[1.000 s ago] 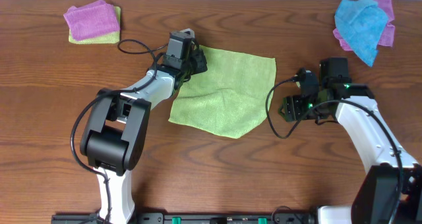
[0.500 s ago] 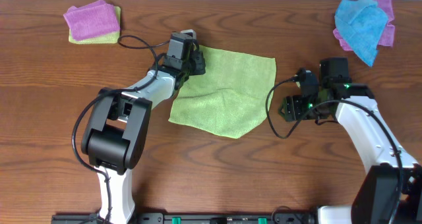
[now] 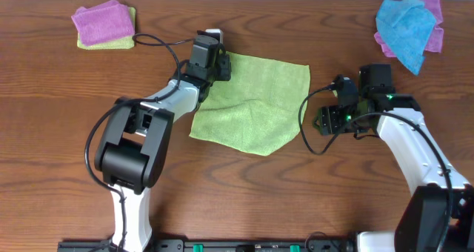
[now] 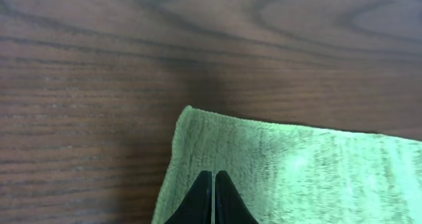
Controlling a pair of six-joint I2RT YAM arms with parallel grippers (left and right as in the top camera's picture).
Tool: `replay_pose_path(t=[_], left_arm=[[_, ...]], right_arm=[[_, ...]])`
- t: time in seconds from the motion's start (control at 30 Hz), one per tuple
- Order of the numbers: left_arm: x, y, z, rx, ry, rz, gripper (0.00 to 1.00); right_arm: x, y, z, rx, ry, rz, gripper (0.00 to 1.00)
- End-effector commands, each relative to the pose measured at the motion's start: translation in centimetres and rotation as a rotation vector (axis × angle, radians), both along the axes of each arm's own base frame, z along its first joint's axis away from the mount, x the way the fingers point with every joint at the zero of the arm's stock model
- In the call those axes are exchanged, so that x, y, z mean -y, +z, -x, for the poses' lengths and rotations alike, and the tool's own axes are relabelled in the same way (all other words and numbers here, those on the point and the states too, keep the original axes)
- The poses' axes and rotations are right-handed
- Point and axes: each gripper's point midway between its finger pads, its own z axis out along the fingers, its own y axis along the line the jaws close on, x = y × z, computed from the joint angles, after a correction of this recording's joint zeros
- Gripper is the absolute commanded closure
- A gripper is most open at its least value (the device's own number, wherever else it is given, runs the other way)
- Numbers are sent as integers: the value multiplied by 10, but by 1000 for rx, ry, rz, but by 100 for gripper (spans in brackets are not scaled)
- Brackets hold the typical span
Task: Fold the cloth
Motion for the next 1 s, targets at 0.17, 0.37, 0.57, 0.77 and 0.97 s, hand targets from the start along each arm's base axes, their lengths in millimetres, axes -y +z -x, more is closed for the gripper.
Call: replay_pose_path(t=[0.17,0.37,0.57,0.77,0.97], left_arm=[[5,1,-20,34,-11,-24,94],[6,-10,-20,19,-13,-31,94],[9,-26,-20,-9,-29,-27,94],[10,-36,-23,-21,-23,-28,94],[-8,-47,-19,-45,7,-132,94]], right_arm=[[4,-2,1,-4,-7,9,28],[5,-2,-1,5,-8,16,28],[6,-2,-2,7,-10,20,28],[7,-2,-2,6,-12,27,28],[7,-2,-2,6,-12,27,28]])
